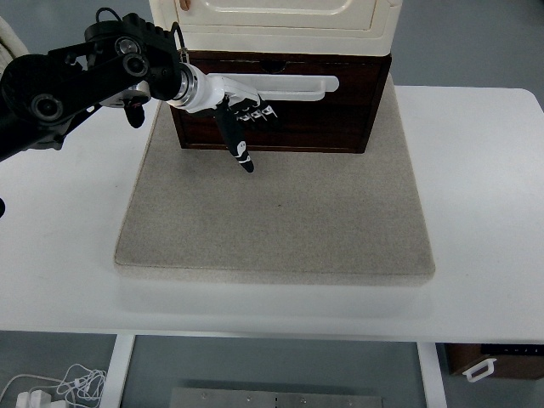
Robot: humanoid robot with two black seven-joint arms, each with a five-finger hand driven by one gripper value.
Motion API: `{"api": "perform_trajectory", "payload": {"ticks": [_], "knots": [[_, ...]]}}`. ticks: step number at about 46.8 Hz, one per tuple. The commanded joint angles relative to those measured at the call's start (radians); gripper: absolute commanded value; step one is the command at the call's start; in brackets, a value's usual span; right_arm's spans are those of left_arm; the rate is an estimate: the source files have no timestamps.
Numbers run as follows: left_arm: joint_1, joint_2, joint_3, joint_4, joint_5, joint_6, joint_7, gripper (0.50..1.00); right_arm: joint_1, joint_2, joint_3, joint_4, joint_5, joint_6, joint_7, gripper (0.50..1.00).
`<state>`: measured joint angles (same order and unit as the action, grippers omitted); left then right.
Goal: Close the drawer under the combination cabinet
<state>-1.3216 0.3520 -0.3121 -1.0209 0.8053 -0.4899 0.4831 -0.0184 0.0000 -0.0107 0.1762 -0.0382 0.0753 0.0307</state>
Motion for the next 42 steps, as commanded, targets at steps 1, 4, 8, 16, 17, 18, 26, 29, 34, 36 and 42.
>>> {"api": "perform_trajectory", "payload": {"ticks": [1,4,8,16,17,18,26,29,34,36,42], "knots": [[0.004,-0.005,0.004,-0.024,0.002,-0.004,0.000,1.000,0.000,0.000,0.000,0.000,0.000,0.000,0.000,0.952],[0.005,-0.005,0.004,-0.048,0.000,-0.009,-0.001,1.000,0.000,0.000,0.000,0.000,0.000,0.001,0.000,0.952],[0.007,-0.005,0.002,-0.079,-0.006,-0.012,-0.006,1.000,0.001,0.000,0.000,0.000,0.000,0.000,0.000,0.952],[0.004,-0.001,-0.019,-0.126,-0.018,-0.033,-0.057,1.000,0.000,0.000,0.000,-0.001,0.000,0.000,0.000,0.952],[0.004,0.001,-0.031,-0.130,-0.020,-0.039,-0.067,1.000,0.000,0.000,0.000,0.000,0.000,0.000,0.000,0.952],[0.004,0.001,-0.047,-0.133,-0.020,-0.047,-0.076,1.000,0.000,0.000,0.000,0.000,0.000,0.000,0.000,0.952],[0.005,0.002,-0.177,-0.134,-0.020,-0.076,-0.141,1.000,0.000,0.000,0.000,0.000,0.000,0.000,0.000,0.952],[0.004,0.002,-0.211,-0.133,-0.020,-0.076,-0.170,1.000,0.000,0.000,0.000,0.000,0.000,0.000,0.000,0.952],[-0.008,0.004,-0.283,-0.128,-0.020,-0.076,-0.216,1.000,0.000,0.000,0.000,0.000,0.000,0.001,0.000,0.952],[-0.010,0.004,-0.315,-0.125,-0.020,-0.076,-0.227,1.000,0.000,0.000,0.000,0.000,0.000,0.001,0.000,0.952],[-0.010,0.004,-0.424,-0.123,-0.025,-0.076,-0.264,1.000,0.000,0.000,0.000,0.000,0.000,0.000,0.000,0.952]]}}
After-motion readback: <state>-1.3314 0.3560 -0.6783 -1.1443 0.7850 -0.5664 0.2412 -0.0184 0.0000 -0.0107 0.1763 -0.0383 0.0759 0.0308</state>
